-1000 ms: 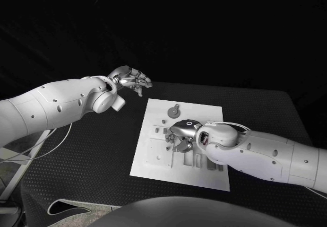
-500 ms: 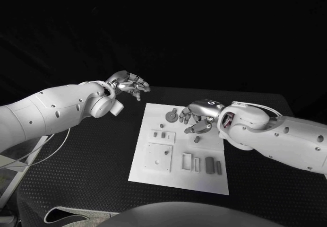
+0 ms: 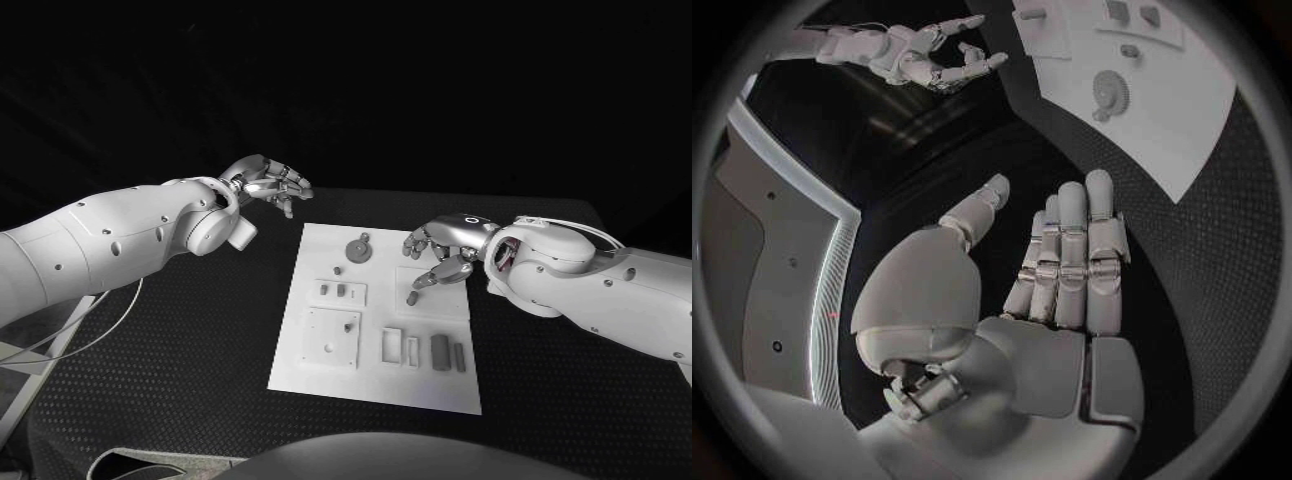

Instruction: Assemble the parts on the task board

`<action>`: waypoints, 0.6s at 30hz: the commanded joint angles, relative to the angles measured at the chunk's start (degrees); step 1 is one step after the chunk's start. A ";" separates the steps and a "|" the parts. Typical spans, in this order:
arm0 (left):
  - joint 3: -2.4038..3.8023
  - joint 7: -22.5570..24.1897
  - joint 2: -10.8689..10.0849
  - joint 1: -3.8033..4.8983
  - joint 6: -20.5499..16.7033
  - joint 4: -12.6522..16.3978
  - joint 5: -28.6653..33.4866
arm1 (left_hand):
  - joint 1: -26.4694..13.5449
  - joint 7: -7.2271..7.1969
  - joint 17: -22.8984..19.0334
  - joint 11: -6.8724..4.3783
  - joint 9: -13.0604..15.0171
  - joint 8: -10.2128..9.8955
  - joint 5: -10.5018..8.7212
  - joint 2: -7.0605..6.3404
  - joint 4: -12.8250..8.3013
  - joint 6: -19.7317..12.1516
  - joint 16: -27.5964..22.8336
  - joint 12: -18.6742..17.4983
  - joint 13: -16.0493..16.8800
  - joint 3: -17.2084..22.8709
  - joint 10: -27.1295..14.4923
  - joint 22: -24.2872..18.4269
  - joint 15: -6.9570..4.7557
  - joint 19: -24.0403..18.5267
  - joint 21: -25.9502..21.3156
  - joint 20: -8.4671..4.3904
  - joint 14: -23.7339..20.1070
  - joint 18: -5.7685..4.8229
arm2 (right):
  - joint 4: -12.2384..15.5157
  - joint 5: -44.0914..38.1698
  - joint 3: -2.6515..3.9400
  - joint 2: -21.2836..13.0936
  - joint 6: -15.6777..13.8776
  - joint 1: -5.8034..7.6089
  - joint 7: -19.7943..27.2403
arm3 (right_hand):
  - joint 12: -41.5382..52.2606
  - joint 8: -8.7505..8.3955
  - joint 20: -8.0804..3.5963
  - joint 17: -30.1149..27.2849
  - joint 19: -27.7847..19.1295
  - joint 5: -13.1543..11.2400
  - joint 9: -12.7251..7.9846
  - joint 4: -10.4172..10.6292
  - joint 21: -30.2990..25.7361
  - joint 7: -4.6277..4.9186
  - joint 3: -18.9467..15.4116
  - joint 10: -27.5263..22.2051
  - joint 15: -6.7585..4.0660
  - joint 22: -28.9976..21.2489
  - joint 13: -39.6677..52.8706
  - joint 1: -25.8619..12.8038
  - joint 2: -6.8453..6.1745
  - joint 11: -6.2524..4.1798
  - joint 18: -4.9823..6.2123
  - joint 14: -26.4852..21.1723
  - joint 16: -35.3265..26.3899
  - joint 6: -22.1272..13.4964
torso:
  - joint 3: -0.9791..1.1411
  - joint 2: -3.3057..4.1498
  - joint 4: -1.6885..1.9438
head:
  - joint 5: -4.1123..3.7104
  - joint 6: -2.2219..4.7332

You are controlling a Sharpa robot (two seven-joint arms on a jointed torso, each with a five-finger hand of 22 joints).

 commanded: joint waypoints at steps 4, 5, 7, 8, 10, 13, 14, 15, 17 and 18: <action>0.02 0.63 0.02 0.04 1.58 -0.03 0.37 | 0.36 0.37 0.13 0.02 -0.11 0.31 -0.05 -0.02 0.07 0.07 -0.37 0.03 0.06 -0.25 -0.28 0.08 0.11 0.10 -0.41 0.11 -0.15 2.65 | -1.00 -2.92 -0.44 0.71 5.35 -2.06 -1.10 | 0.68 0.95 0.27 -0.26 0.28 0.12 0.37 -0.18 -0.47 0.41 -0.93 0.63 0.14 -0.15 0.15 -0.83 0.77 -0.36 6.41 0.23 -0.18 1.35 | -0.03 0.03 0.11 | 0.12 0.18; 0.02 0.68 0.03 0.03 1.57 -0.06 0.33 | 0.33 0.38 0.15 0.03 -0.12 0.31 -0.05 0.02 0.10 0.05 -0.37 0.02 0.06 -0.24 -0.31 0.09 0.12 0.10 -0.41 0.11 -0.14 2.65 | -1.32 -3.32 -0.44 0.89 5.35 -2.62 -1.19 | 0.92 1.42 0.24 -0.32 0.39 0.11 0.54 -0.13 -0.47 0.88 -1.11 1.13 -0.01 -0.16 0.25 -1.04 1.02 -0.52 6.41 0.32 -0.14 2.17 | -0.01 0.03 0.12 | 0.14 0.22; 0.02 0.79 0.09 0.03 1.34 -0.17 0.33 | 0.30 0.39 0.17 0.04 -0.14 0.32 -0.04 0.07 0.15 0.01 -0.39 0.00 0.06 -0.23 -0.34 0.09 0.13 0.10 -0.42 0.11 -0.14 2.65 | -1.92 -4.06 -0.44 1.13 5.53 -3.43 -1.53 | 1.45 1.94 0.10 -0.46 0.66 0.09 0.67 -0.23 -0.45 1.50 -1.42 2.28 -0.42 -0.17 0.47 -1.16 1.52 -0.95 6.41 0.58 -0.04 3.15 | 0.04 0.01 0.16 | 0.20 0.26; 0.02 0.91 0.05 0.03 1.01 -0.18 0.33 | 0.29 0.39 0.18 0.04 -0.15 0.33 -0.04 0.10 0.16 0.01 -0.39 0.00 0.06 -0.23 -0.34 0.09 0.13 0.11 -0.43 0.11 -0.14 2.65 | -2.26 -4.27 -0.44 1.28 5.35 -3.66 -1.56 | 1.63 2.18 0.01 -0.57 0.78 0.11 0.70 -0.26 -0.48 1.77 -1.63 2.77 -0.62 -0.19 0.55 -1.16 1.73 -1.15 6.41 0.69 -0.04 3.62 | 0.00 0.00 0.22 | 0.21 0.27; 0.01 1.00 -0.06 0.03 0.69 -0.13 0.34 | 0.28 0.40 0.19 0.04 -0.15 0.33 -0.04 0.10 0.18 0.00 -0.39 0.00 0.06 -0.23 -0.35 0.09 0.13 0.11 -0.43 0.11 -0.13 2.65 | -3.07 -4.94 -0.45 1.73 4.42 -4.29 -1.57 | 1.69 2.35 -0.08 -0.69 0.88 0.11 0.69 -0.29 -0.51 2.05 -1.79 3.05 -0.76 -0.21 0.56 -1.03 1.96 -1.29 6.41 0.80 -0.05 4.01 | -0.07 0.03 0.29 | 0.23 0.30; 0.01 1.13 -0.06 0.03 0.61 -0.13 0.34 | 0.28 0.40 0.20 0.04 -0.16 0.35 -0.04 0.11 0.19 0.00 -0.39 0.01 0.07 -0.23 -0.33 0.10 0.13 0.12 -0.43 0.10 -0.12 2.66 | -3.41 -5.36 -0.45 2.01 2.99 -4.74 -1.50 | 2.18 2.60 -0.29 -0.86 1.23 0.10 0.63 -0.36 -0.47 2.84 -1.97 4.24 -1.13 -0.20 0.76 -0.39 2.46 -1.69 6.41 1.18 0.05 4.66 | -0.12 0.03 0.20 | 0.27 0.30; 0.01 1.16 -0.08 0.03 0.56 -0.13 0.34 | 0.28 0.39 0.21 0.03 -0.16 0.36 -0.04 0.11 0.19 0.00 -0.40 0.02 0.07 -0.23 -0.32 0.10 0.12 0.13 -0.43 0.10 -0.11 2.66 | -3.54 -5.69 -0.45 2.11 2.91 -4.77 -1.55 | 2.45 2.70 -0.41 -0.90 1.49 0.11 0.60 -0.37 -0.36 3.08 -2.01 4.87 -1.40 -0.16 0.88 -0.01 2.63 -1.96 6.41 1.47 0.17 4.91 | -0.13 0.03 0.18 | 0.29 0.25; 0.01 1.18 -0.10 0.03 0.52 -0.13 0.34 | 0.28 0.39 0.21 0.03 -0.16 0.36 -0.03 0.12 0.20 0.00 -0.40 0.03 0.07 -0.23 -0.32 0.10 0.12 0.13 -0.43 0.10 -0.11 2.66 | -3.69 -5.86 -0.45 2.25 2.88 -4.79 -1.69 | 2.46 2.71 -0.47 -0.94 1.62 0.11 0.56 -0.36 -0.32 3.11 -2.09 4.99 -1.50 -0.15 0.88 0.13 2.68 -2.04 6.41 1.60 0.20 5.00 | -0.11 0.03 0.20 | 0.28 0.20; 0.01 1.21 -0.10 0.03 0.52 -0.12 0.34 | 0.28 0.39 0.22 0.03 -0.16 0.37 -0.03 0.12 0.20 0.01 -0.40 0.03 0.08 -0.22 -0.31 0.10 0.12 0.13 -0.43 0.10 -0.11 2.66 | -4.00 -6.00 -0.46 2.47 2.60 -4.82 -1.86 | 2.47 2.77 -0.57 -1.02 1.82 0.10 0.50 -0.35 -0.28 3.08 -2.18 5.20 -1.61 -0.14 0.88 0.39 2.92 -2.15 6.41 1.80 0.24 5.21 | -0.10 0.04 0.20 | 0.23 0.20; 0.01 1.21 -0.10 0.03 0.53 -0.11 0.34 | 0.27 0.39 0.22 0.03 -0.17 0.38 -0.03 0.12 0.21 0.01 -0.40 0.04 0.08 -0.22 -0.30 0.11 0.12 0.13 -0.43 0.10 -0.11 2.66 | -4.19 -6.00 -0.49 2.58 2.09 -4.85 -1.89 | 2.63 2.86 -0.63 -1.06 1.97 0.10 0.48 -0.34 -0.24 3.01 -2.23 5.60 -1.73 -0.12 0.95 0.54 3.21 -2.28 6.41 1.96 0.28 5.44 | -0.11 0.04 0.19 | 0.17 0.20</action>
